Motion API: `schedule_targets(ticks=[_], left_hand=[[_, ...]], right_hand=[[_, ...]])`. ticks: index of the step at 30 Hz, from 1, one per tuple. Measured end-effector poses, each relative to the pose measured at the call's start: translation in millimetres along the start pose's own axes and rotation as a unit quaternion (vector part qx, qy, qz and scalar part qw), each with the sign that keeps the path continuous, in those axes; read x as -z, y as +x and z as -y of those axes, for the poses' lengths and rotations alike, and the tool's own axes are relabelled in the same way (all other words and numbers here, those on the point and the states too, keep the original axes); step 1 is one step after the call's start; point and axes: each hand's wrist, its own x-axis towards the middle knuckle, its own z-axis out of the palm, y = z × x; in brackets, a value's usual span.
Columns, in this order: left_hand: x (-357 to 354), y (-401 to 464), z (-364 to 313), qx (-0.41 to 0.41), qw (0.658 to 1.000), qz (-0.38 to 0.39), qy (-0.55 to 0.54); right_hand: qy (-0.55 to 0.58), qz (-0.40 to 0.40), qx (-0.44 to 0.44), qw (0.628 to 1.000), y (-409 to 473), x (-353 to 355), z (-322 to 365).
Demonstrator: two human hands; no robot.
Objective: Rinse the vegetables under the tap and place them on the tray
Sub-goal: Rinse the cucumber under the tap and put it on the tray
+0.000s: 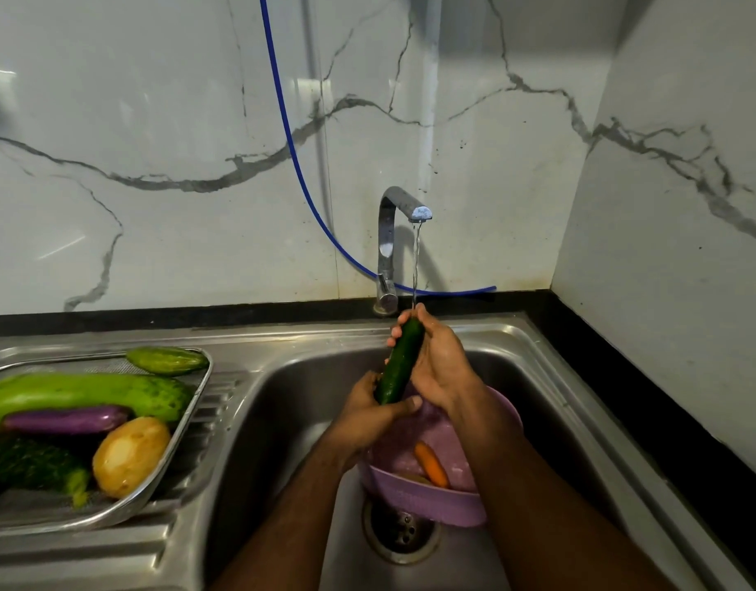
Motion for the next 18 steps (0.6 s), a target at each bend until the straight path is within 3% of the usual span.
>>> schedule_targets(ticks=[3, 6, 9, 11, 16, 18], left_hand=[[-5, 0, -4, 0.020, 1.000, 0.007, -0.003], [-6, 1, 0, 0.016, 0.999, 0.003, 0.030], [-1, 6, 5, -0.031, 0.994, -0.059, 0.086], [3, 6, 3, -0.062, 0.989, -0.098, 0.088], [3, 2, -5, -0.073, 0.990, -0.113, 0.034], [3, -2, -9, -0.082, 0.982, -0.166, 0.034]], right_hand=[[-0.019, -0.026, 0.044, 0.999, 3, -2, 0], [-0.174, -0.074, 0.083, 0.978, 1, -2, 3], [-0.314, -0.127, 0.085, 0.937, -1, 13, 9], [-0.371, -0.119, 0.087, 0.917, 0, 33, 12], [-0.455, -0.061, 0.059, 0.886, 0, 74, 19], [-0.481, -0.011, 0.051, 0.875, -5, 81, 20]])
